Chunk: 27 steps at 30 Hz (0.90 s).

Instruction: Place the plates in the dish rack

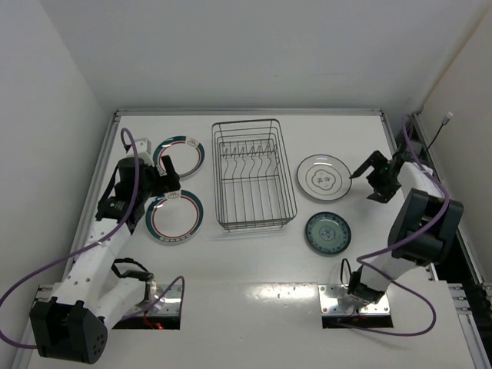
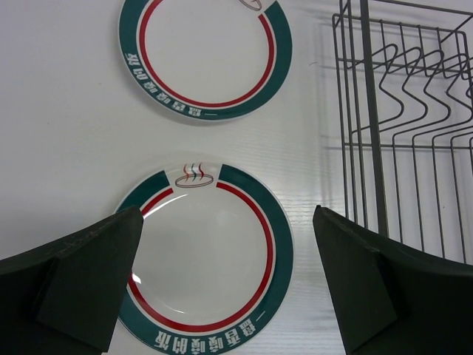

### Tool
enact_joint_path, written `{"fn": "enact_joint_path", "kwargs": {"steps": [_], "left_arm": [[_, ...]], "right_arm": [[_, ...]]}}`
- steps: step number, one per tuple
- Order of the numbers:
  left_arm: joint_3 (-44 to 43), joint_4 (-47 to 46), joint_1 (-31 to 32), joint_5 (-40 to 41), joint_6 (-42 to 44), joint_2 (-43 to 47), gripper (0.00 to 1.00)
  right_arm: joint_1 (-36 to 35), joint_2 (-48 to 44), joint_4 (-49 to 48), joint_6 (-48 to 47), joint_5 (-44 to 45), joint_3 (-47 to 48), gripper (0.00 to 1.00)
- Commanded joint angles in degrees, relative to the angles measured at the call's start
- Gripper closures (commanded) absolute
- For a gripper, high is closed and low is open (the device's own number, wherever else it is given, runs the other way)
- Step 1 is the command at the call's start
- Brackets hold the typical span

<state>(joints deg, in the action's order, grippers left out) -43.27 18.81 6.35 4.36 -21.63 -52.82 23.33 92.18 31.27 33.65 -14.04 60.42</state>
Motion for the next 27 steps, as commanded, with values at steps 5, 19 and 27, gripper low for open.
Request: {"fn": "enact_joint_path", "kwargs": {"steps": [5, 19, 27], "left_arm": [[-0.6, -1.2, 0.4, 1.0, 0.4, -1.1, 0.00], [-0.6, -0.7, 0.4, 2.1, -0.2, -1.6, 0.00], [-0.6, -0.7, 0.4, 2.1, -0.2, -1.6, 0.00]], "right_arm": [[-0.7, 8.5, -5.2, 0.9, -6.3, 0.8, 0.16], [-2.4, -7.2, -3.4, -1.1, -0.6, -13.5, 0.20], [-2.4, -14.0, -2.0, -1.7, 1.2, -23.1, 0.20]]}}
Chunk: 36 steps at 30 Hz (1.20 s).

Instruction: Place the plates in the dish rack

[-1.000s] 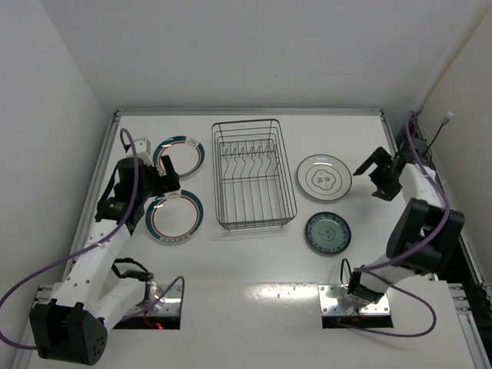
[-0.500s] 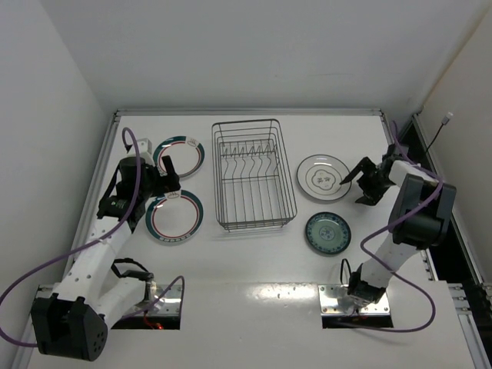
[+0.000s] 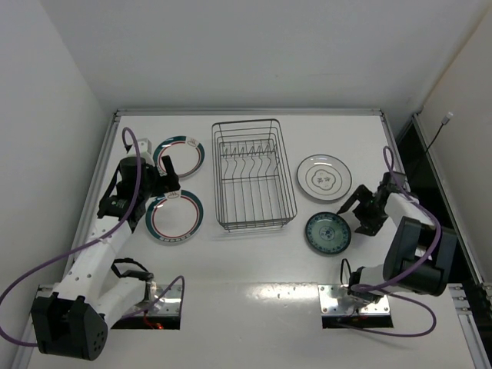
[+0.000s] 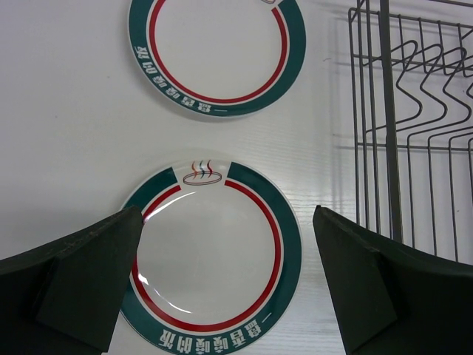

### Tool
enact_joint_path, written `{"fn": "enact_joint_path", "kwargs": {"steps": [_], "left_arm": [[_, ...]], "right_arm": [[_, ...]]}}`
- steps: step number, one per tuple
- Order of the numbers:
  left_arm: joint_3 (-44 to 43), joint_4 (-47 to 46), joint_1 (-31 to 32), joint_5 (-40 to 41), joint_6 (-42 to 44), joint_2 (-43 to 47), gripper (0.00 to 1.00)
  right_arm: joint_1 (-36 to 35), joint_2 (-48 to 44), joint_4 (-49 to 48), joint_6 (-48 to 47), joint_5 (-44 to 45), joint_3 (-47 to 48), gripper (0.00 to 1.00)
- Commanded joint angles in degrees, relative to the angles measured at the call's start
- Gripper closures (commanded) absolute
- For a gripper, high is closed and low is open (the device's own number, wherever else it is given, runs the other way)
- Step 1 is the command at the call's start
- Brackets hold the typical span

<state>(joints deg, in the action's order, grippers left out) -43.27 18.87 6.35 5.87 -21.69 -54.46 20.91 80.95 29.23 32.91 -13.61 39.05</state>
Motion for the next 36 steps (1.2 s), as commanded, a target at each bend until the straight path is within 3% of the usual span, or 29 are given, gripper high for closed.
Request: {"fn": "enact_joint_path", "kwargs": {"steps": [1, 11, 14, 19, 22, 23, 26, 31, 36], "left_arm": [[-0.6, -0.8, 0.4, 0.6, -0.1, 0.1, 0.00], [-0.6, -0.2, 0.4, 1.3, -0.6, 0.1, 0.00], [-0.6, -0.2, 0.4, 1.3, -0.6, 0.1, 0.00], [-0.6, -0.2, 0.4, 1.8, -0.6, 0.1, 0.00], [-0.6, -0.2, 0.4, 1.8, -0.6, 0.1, 0.00], [-0.6, -0.2, 0.4, 1.8, -0.6, 0.1, 0.00], [-0.6, -0.2, 0.4, 1.8, -0.6, 0.1, 0.00], [-0.6, 0.3, 0.4, 2.3, -0.6, 0.1, 0.00], [-0.6, 0.3, 0.4, 2.3, -0.6, 0.6, 0.00]], "right_arm": [[0.0, -3.6, 0.6, -0.9, 0.8, -2.3, 0.20], [0.0, -6.6, -0.1, -0.4, -2.4, -9.3, 0.22], [0.0, -6.1, -2.5, 0.1, -4.8, -11.7, 0.40], [0.0, -5.2, -3.7, 0.1, -6.3, -13.2, 0.51], [0.0, -6.7, -3.7, 0.1, -6.3, -13.2, 0.83], [0.0, -6.7, -3.7, 0.1, -5.8, -13.2, 0.98], [0.0, -8.5, -1.3, 0.1, -5.3, -11.9, 1.00], [0.0, -20.3, 6.7, -0.4, -3.1, -7.0, 1.00], [-3.0, -26.8, 15.8, 0.9, 1.2, 3.4, 1.00]]}}
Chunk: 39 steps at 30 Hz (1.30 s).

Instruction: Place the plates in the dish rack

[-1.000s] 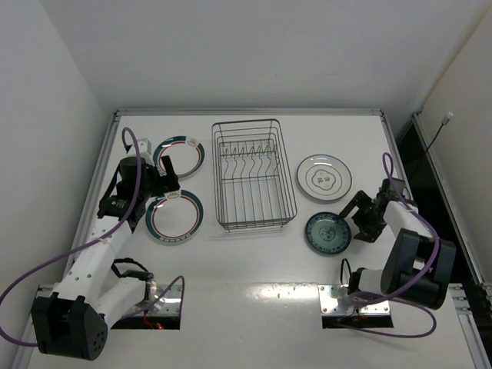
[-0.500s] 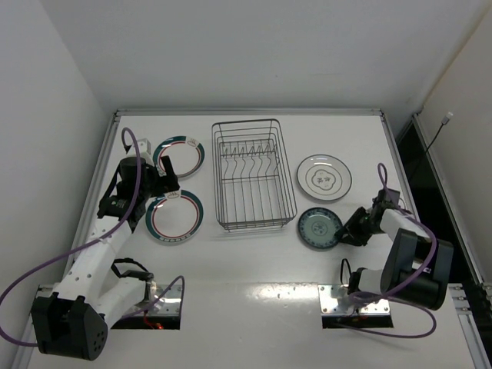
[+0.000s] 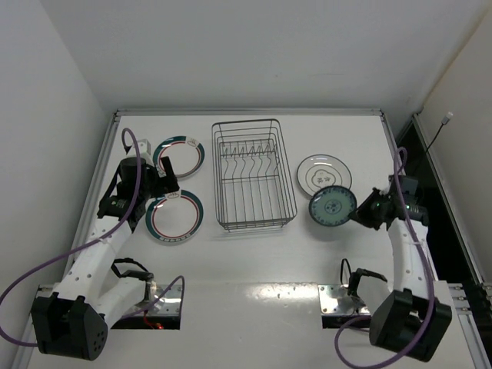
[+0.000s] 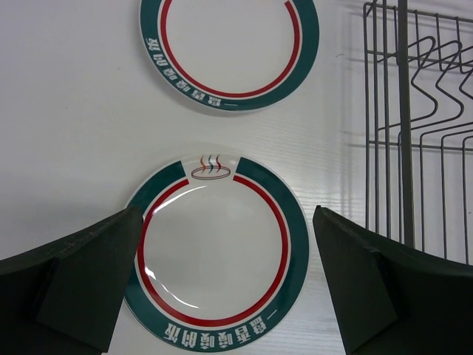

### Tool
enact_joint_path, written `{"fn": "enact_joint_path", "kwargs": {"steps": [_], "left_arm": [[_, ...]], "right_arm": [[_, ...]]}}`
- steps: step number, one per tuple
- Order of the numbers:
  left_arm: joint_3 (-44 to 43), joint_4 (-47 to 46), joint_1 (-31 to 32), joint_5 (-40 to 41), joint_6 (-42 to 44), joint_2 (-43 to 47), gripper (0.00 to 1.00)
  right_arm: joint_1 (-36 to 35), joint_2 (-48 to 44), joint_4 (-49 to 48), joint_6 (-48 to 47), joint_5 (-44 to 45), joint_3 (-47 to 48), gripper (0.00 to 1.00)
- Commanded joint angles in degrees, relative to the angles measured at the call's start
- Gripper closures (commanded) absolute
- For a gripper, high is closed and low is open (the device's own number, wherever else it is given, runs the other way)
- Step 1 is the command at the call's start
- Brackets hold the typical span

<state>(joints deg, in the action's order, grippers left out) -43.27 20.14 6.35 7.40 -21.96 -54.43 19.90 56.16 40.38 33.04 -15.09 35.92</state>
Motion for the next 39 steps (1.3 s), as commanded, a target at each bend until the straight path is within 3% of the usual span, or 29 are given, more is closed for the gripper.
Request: {"fn": "enact_joint_path", "kwargs": {"steps": [1, 9, 12, 18, 26, 39], "left_arm": [[-0.6, -1.0, 0.4, 0.8, -0.4, -0.1, 0.00], [-0.6, -1.0, 0.4, 1.4, -0.4, -0.1, 0.00], [-0.6, -1.0, 0.4, 1.4, -0.4, -0.6, 0.00], [-1.1, -1.0, 0.4, 1.9, -0.9, -1.1, 0.00], [-1.1, -1.0, 0.4, 2.4, -0.9, -1.1, 0.00], [-1.1, -0.5, 0.4, 3.0, -0.9, -1.6, 0.00]], "right_arm": [[-2.6, -2.0, 4.7, 0.8, 2.7, 8.4, 1.00], [-5.2, -1.9, -3.2, 5.0, 1.6, 15.8, 1.00], [-12.8, 0.0, -6.4, 8.0, 8.8, 22.2, 1.00], [-28.7, 14.2, -4.4, 8.0, 29.2, 39.1, 1.00], [-39.3, 32.5, -1.4, 5.4, 48.7, 54.3, 1.00], [-47.7, 48.3, -2.9, 1.6, 58.7, 61.7, 1.00]]}}
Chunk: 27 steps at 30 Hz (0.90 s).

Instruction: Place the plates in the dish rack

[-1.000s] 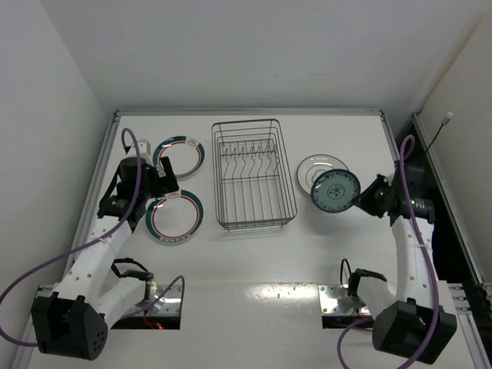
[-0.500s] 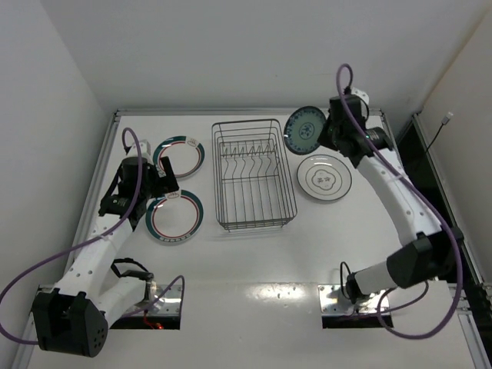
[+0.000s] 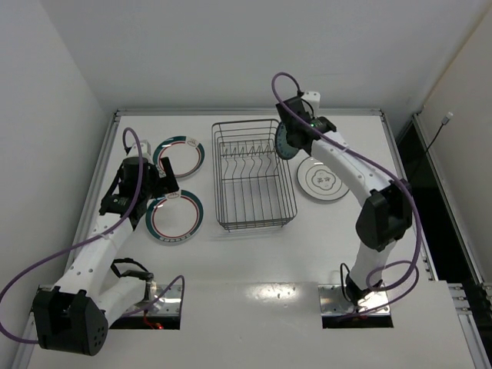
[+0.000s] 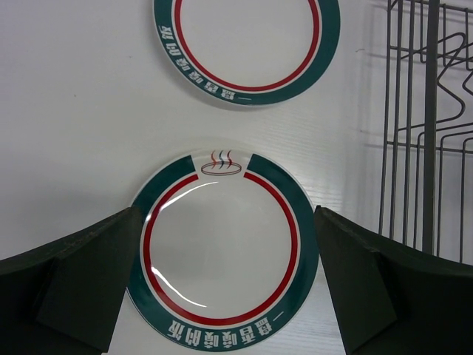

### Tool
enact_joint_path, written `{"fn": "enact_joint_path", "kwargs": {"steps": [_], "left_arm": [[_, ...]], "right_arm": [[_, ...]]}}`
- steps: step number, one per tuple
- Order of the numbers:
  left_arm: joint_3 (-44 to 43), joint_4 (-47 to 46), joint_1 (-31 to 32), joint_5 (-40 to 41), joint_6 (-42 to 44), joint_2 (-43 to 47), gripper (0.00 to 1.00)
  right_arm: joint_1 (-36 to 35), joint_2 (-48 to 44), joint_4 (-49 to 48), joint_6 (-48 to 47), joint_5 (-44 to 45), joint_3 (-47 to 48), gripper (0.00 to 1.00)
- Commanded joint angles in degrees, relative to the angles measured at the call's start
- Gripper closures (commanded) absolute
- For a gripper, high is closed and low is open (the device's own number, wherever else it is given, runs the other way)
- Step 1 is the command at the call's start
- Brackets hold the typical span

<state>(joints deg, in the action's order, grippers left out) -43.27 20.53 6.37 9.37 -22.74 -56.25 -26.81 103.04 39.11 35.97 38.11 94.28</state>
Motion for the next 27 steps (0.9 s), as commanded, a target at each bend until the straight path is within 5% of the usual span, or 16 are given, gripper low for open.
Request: {"fn": "enact_joint_path", "kwargs": {"steps": [1, 20, 27], "left_arm": [[-1.1, -0.8, 0.4, 1.0, -0.1, 0.2, 0.00], [-1.1, -0.8, 0.4, 1.6, -0.6, 0.2, 0.00], [-1.1, -0.3, 0.4, 2.1, -0.6, 0.2, 0.00]], "right_arm": [[-1.8, 2.0, -1.7, -1.3, 7.1, 3.4, 1.00], [-11.3, 15.5, 5.5, -1.5, 13.7, 12.5, 1.00], [-11.3, 12.3, 8.7, -2.3, 13.1, 13.0, 0.88]]}}
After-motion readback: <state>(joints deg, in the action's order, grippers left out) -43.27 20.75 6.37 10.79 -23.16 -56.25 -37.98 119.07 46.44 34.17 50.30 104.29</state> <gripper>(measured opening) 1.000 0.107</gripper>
